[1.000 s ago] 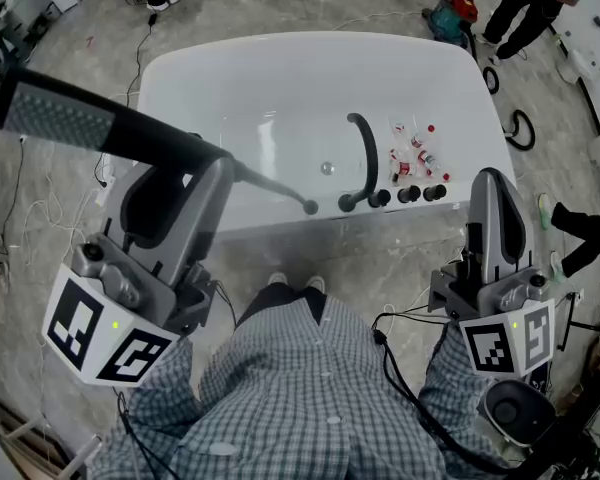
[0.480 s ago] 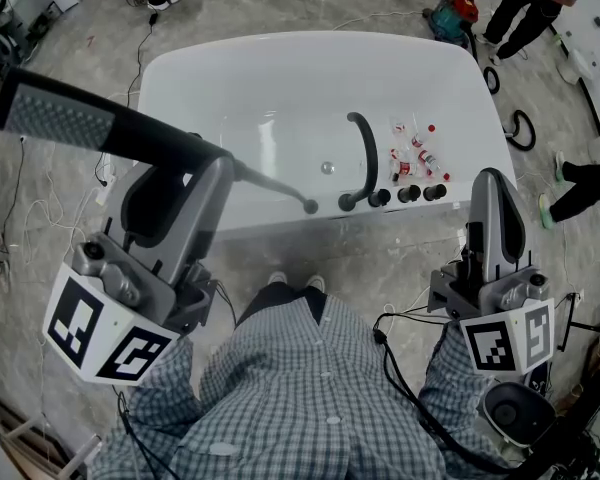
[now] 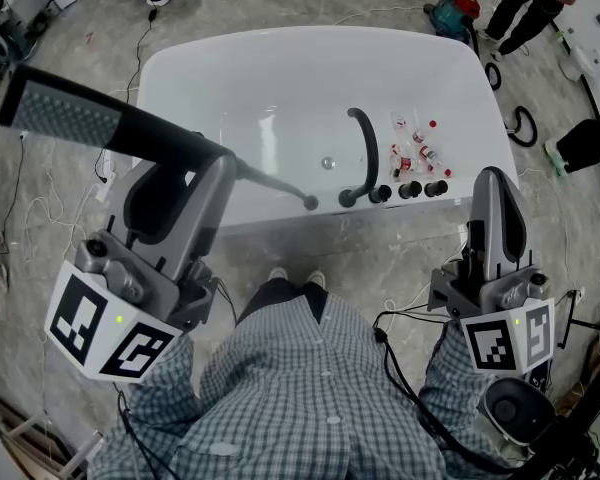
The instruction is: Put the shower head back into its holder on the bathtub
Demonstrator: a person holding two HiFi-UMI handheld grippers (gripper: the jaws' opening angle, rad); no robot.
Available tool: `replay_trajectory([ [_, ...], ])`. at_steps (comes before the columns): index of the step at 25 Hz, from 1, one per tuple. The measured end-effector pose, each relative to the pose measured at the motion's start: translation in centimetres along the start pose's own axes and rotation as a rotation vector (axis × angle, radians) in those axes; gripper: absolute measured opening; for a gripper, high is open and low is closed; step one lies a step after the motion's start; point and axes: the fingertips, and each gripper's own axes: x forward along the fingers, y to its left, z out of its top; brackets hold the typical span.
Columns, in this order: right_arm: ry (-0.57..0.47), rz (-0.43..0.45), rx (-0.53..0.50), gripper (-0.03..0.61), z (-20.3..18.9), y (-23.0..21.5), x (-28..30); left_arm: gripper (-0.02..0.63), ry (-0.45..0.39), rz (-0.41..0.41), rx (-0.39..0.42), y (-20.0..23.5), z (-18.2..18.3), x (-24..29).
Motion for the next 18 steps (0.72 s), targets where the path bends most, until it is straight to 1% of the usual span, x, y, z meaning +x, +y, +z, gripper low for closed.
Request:
replay_trajectory([
  [12,0.029,-0.001,0.012,0.016,-1.2,0.0,0.3,0.138,0.036,-0.009,-0.011,0.1,-1.4,0.6],
  [18,0.043,-0.003,0.02,0.016,-1.6,0.1,0.4,0.138,0.063,-0.004,0.006,0.2,-2.1,0.9],
])
